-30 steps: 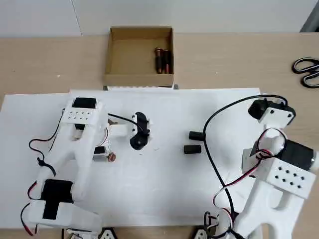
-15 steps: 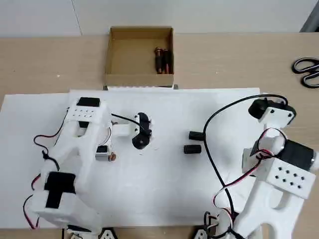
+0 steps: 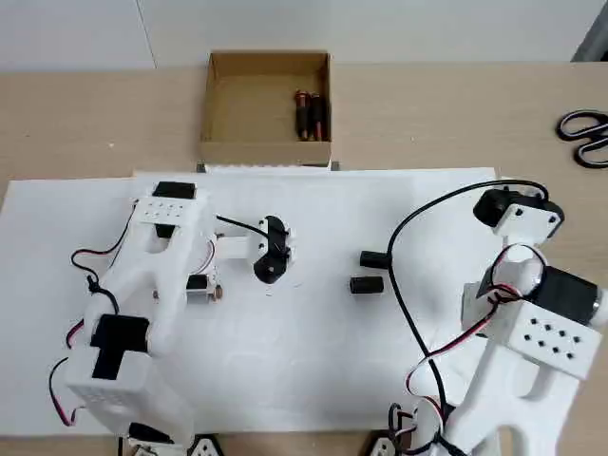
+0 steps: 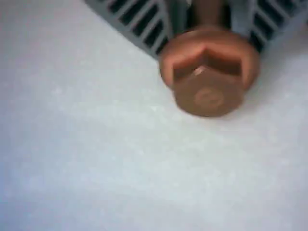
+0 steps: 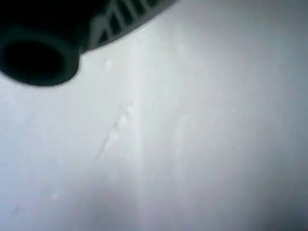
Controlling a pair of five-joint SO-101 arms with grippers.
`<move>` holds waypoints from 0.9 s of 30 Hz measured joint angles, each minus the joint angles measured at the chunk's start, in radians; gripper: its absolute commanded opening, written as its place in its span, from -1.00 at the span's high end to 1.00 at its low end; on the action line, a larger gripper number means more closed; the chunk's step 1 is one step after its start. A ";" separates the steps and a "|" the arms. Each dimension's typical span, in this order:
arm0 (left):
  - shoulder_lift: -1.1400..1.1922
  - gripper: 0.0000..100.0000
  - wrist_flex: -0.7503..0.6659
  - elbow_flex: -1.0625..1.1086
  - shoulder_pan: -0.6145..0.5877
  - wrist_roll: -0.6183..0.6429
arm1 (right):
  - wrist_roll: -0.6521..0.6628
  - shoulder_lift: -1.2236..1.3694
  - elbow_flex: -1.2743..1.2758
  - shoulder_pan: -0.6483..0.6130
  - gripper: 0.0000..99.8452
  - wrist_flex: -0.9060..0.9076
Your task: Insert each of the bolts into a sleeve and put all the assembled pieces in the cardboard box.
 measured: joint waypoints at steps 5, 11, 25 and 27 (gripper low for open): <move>0.008 0.99 0.035 -0.021 0.002 0.000 | 0.000 0.000 0.000 0.000 0.99 0.000; -0.048 0.99 0.161 -0.083 0.003 0.000 | 0.000 0.000 0.000 0.000 0.99 0.000; -0.546 0.99 0.120 -0.121 0.100 0.471 | 0.000 -0.149 -0.173 -0.120 1.00 0.020; -0.598 0.99 0.063 -0.121 0.114 0.632 | 0.000 -0.216 -0.173 -0.176 1.00 0.020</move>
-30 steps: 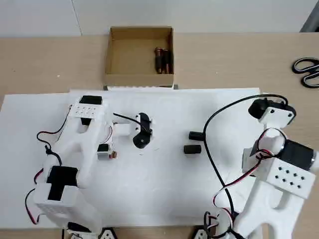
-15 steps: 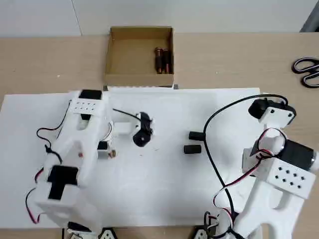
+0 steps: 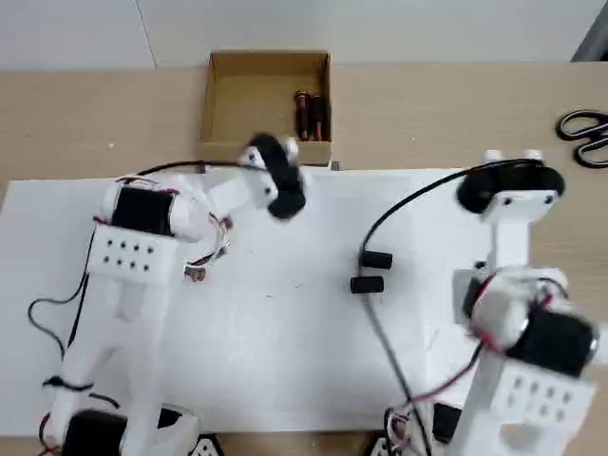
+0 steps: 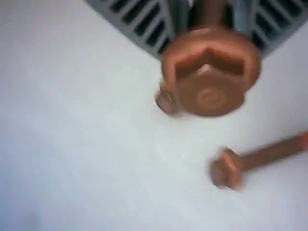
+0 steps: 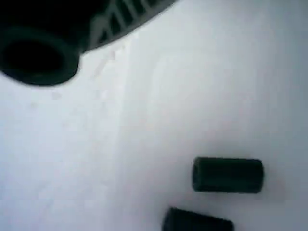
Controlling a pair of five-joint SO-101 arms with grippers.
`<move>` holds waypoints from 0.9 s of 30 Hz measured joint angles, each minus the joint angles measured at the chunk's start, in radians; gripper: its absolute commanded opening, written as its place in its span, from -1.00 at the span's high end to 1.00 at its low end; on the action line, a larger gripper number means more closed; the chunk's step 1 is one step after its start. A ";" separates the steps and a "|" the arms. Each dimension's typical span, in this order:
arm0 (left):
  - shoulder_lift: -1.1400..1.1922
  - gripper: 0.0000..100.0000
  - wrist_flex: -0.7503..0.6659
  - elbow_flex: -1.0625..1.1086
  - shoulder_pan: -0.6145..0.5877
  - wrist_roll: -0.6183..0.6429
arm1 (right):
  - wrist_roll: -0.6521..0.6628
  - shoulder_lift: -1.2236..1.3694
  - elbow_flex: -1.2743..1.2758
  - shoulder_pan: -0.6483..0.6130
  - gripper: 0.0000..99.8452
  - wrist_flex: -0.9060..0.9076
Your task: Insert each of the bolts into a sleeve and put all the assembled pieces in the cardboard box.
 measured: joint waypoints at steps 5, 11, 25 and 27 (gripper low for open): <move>-0.120 0.99 -0.075 0.000 0.052 0.298 | 0.000 -0.089 0.000 -0.095 1.00 0.002; -0.238 0.99 -0.143 0.000 0.121 0.499 | 0.000 -0.193 0.071 -0.239 1.00 -0.005; -0.795 0.99 -0.592 0.517 0.130 0.841 | -0.100 -0.750 0.681 -0.514 1.00 -0.399; -0.898 0.99 -0.658 0.641 0.129 0.887 | -0.110 -0.801 0.753 -0.551 1.00 -0.434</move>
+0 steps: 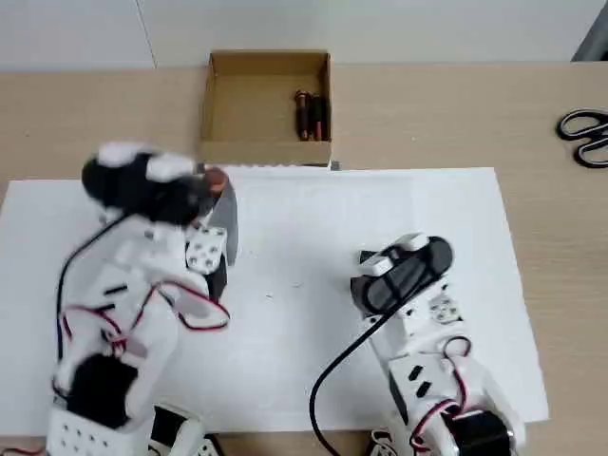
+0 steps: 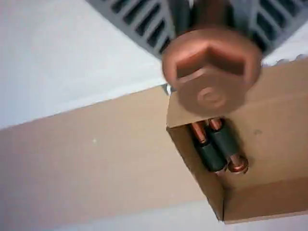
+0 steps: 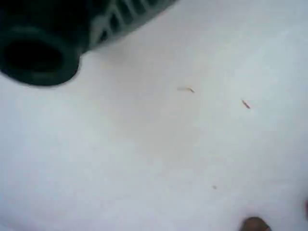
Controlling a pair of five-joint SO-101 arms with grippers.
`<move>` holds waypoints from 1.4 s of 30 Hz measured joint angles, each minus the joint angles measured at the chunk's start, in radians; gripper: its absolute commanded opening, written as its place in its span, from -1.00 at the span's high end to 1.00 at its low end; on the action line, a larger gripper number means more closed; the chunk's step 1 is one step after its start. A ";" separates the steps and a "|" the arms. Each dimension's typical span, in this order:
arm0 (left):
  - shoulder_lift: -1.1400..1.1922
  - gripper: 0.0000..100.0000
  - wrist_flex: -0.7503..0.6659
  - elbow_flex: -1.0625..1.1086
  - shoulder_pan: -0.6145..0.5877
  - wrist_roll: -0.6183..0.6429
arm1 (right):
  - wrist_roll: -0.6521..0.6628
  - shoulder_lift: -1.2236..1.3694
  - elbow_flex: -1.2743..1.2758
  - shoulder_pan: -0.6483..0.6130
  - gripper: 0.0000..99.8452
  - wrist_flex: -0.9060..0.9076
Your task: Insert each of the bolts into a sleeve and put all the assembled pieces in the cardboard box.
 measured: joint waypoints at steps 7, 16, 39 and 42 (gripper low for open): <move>-0.265 0.99 -0.106 0.272 0.000 0.230 | -0.003 -0.052 0.170 -0.207 1.00 -0.124; -0.347 0.99 -0.195 0.422 0.002 0.416 | -0.003 -0.052 0.295 -0.344 1.00 -0.282; -0.365 0.99 -0.126 0.423 0.158 0.454 | -0.003 -0.051 0.325 -0.388 1.00 -0.381; -0.365 0.99 -0.126 0.423 0.158 0.454 | -0.003 -0.051 0.325 -0.388 1.00 -0.381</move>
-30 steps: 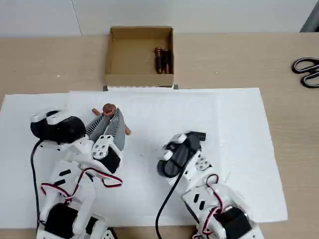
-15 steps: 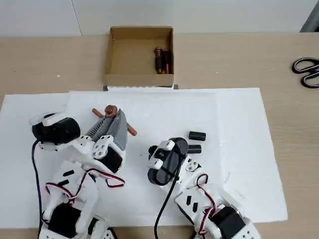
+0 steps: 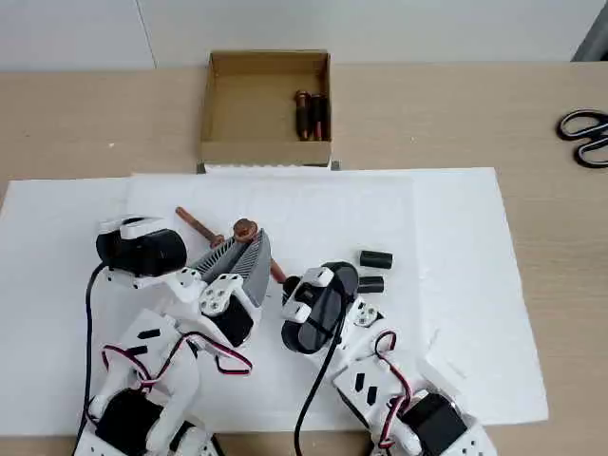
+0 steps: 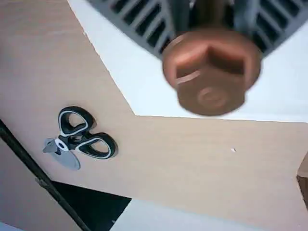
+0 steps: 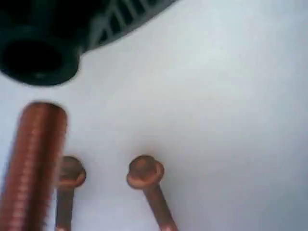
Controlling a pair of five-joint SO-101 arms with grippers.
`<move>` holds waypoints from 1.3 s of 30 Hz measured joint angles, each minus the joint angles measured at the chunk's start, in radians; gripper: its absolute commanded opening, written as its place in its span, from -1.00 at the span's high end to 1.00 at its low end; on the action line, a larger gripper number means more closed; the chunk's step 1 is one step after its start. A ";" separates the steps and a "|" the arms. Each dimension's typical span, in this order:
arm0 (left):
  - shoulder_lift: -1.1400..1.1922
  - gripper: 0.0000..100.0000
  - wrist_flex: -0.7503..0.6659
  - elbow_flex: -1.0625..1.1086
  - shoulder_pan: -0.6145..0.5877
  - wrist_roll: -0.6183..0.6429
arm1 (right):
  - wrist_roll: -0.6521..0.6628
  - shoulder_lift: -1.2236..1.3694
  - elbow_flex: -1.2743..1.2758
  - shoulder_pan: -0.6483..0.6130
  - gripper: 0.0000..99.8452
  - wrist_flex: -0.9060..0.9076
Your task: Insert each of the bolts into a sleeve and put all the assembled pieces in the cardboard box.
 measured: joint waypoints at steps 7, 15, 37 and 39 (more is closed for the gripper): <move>0.000 0.99 0.000 0.000 0.046 0.000 | 0.000 0.000 0.000 0.000 1.00 -0.015; -0.006 0.99 0.032 -0.003 0.048 0.000 | 0.000 0.000 0.002 0.000 1.00 -0.037; -0.011 0.99 0.017 0.058 0.046 0.002 | -0.002 0.002 0.008 -0.051 1.00 -0.035; -0.011 0.99 0.041 0.057 0.046 0.002 | -0.002 0.002 0.008 -0.052 1.00 -0.035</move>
